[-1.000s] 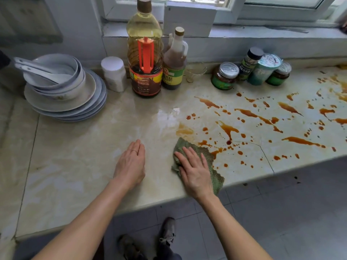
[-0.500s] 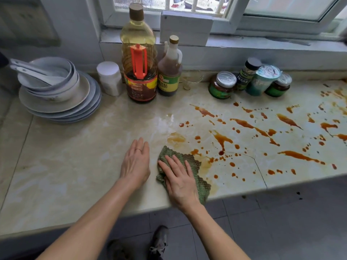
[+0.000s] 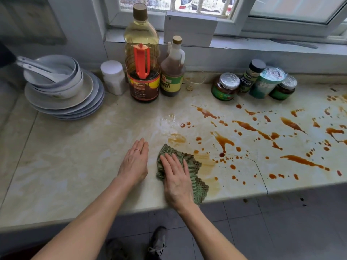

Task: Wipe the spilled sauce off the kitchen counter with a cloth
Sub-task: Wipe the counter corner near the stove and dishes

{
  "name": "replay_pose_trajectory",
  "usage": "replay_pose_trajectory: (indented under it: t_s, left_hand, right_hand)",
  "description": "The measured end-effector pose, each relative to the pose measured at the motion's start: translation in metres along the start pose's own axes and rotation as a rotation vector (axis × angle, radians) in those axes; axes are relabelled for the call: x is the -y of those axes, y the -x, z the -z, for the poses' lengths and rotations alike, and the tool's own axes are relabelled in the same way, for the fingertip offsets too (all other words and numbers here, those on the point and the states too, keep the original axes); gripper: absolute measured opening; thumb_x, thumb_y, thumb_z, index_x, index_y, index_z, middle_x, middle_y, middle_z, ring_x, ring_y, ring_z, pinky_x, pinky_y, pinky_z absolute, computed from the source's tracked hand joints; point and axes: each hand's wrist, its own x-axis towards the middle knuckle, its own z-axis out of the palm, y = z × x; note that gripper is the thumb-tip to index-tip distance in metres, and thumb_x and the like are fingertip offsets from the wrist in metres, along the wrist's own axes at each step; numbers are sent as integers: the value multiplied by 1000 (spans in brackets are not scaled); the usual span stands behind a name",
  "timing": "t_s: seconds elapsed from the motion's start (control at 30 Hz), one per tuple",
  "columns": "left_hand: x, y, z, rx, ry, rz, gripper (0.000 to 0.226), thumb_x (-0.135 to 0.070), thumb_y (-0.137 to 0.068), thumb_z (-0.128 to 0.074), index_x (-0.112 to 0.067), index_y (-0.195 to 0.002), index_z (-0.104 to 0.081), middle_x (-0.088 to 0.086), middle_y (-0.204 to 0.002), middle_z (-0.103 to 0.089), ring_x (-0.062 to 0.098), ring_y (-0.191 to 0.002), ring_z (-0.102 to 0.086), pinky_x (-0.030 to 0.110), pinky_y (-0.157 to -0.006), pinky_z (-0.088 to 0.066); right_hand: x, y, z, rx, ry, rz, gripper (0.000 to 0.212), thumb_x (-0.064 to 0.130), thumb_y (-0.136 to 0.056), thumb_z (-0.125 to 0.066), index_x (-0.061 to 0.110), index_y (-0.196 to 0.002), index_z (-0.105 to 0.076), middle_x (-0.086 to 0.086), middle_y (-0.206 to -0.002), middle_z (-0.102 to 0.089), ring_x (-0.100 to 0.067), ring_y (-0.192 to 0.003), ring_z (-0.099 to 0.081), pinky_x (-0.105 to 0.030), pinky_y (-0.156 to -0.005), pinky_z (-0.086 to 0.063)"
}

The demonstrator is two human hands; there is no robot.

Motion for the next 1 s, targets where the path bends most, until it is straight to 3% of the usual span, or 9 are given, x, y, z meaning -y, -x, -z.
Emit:
replay_pose_trajectory:
  t_s: [0.13, 0.23, 0.43, 0.6, 0.73, 1.0]
  left_hand:
    - [1, 1, -1, -3, 4, -1, 69, 1, -87, -33, -9, -149, -5, 6, -158, 2, 19, -145, 1, 31, -118, -7]
    - [0, 2, 1, 10, 3, -3, 69, 2, -87, -30, -9, -149, -3, 6, -158, 4, 19, -145, 2, 30, -118, -5]
    - [0, 0, 2, 21, 11, 16, 69, 2, -87, -29, -11, -150, -2, 4, -158, 5, 18, -145, 4, 29, -118, -4]
    - [0, -1, 1, 13, 13, 15, 67, -2, -88, -33, -9, -149, -7, 6, -158, 1, 19, -145, 0, 30, -118, -6]
    - [-1, -2, 2, -2, -1, 0, 67, -3, -87, -35, -8, -149, -10, 7, -158, -1, 20, -145, -2, 29, -118, -7]
    - [5, -4, 13, 3, 35, -4, 66, 3, -88, -33, -14, -149, -14, 0, -158, -7, 17, -144, -9, 25, -115, -13]
  right_hand:
    - [-17, -3, 8, 32, 16, 55, 55, 24, -91, -45, 23, -146, -42, 3, -152, -42, -18, -144, -32, -47, -115, -17]
    - [-37, -5, 17, -58, -1, -69, 52, 26, -91, -39, 23, -142, -48, 2, -150, -45, -18, -143, -34, -48, -118, -19]
    - [-34, -11, 14, -200, -54, -181, 53, -4, -83, -58, 15, -133, -58, -5, -143, -52, -26, -138, -42, -53, -114, -30]
    - [-12, -25, 9, -86, -20, -25, 47, 23, -90, -37, 20, -132, -59, -3, -142, -54, -27, -135, -45, -50, -112, -33]
    - [-8, -44, 6, 3, 60, -14, 49, 26, -91, -35, 27, -137, -53, 0, -146, -50, -26, -138, -41, -48, -113, -31]
    - [-24, -52, 13, -119, 214, -253, 48, 27, -82, -57, 25, -130, -58, -7, -134, -57, -28, -120, -47, -42, -90, -37]
